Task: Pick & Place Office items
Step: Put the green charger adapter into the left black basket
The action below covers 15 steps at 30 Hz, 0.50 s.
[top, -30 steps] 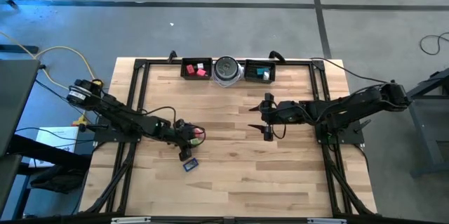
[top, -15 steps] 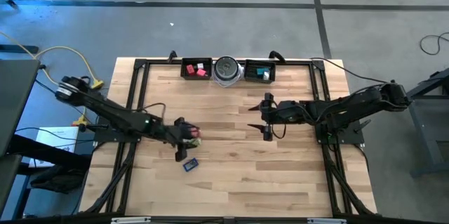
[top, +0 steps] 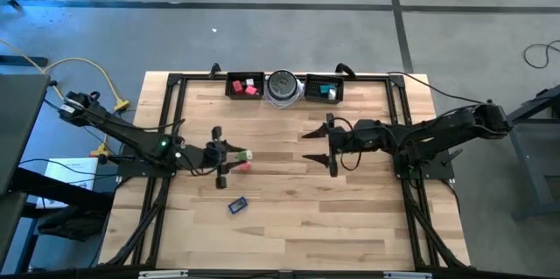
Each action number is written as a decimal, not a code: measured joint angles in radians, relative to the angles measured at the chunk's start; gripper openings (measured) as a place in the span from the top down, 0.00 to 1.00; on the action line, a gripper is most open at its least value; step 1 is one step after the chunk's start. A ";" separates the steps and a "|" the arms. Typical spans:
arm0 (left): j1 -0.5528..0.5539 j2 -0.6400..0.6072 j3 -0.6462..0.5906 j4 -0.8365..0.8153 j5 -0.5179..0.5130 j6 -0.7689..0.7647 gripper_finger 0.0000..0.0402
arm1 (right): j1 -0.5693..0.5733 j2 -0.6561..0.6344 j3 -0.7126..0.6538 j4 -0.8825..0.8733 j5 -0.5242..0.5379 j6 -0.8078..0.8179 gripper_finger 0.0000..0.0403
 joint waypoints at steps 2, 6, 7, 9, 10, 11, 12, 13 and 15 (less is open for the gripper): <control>0.000 0.031 0.029 0.000 -0.050 0.074 0.68 | -0.020 0.006 0.000 0.016 -0.001 0.036 0.33; 0.008 0.115 0.098 0.005 -0.161 0.217 0.68 | -0.066 0.041 -0.001 0.033 -0.020 0.120 0.33; 0.014 0.141 0.117 0.001 -0.183 0.248 0.68 | -0.076 0.053 -0.001 0.046 -0.032 0.140 0.33; 0.027 0.188 0.151 0.007 -0.223 0.303 0.68 | -0.090 0.080 -0.001 0.096 -0.059 0.181 0.33; 0.034 0.210 0.165 0.002 -0.241 0.327 0.68 | -0.099 0.095 -0.001 0.120 -0.070 0.200 0.33; 0.041 0.234 0.182 0.001 -0.252 0.350 0.68 | -0.105 0.108 -0.001 0.145 -0.079 0.215 0.33; 0.049 0.256 0.196 0.009 -0.257 0.367 0.68 | -0.107 0.120 0.000 0.162 -0.082 0.232 0.33; 0.057 0.274 0.206 0.006 -0.264 0.381 0.68 | -0.111 0.135 0.001 0.180 -0.082 0.245 0.33; 0.071 0.310 0.230 0.002 -0.274 0.406 0.68 | -0.114 0.157 0.019 0.194 -0.078 0.259 0.33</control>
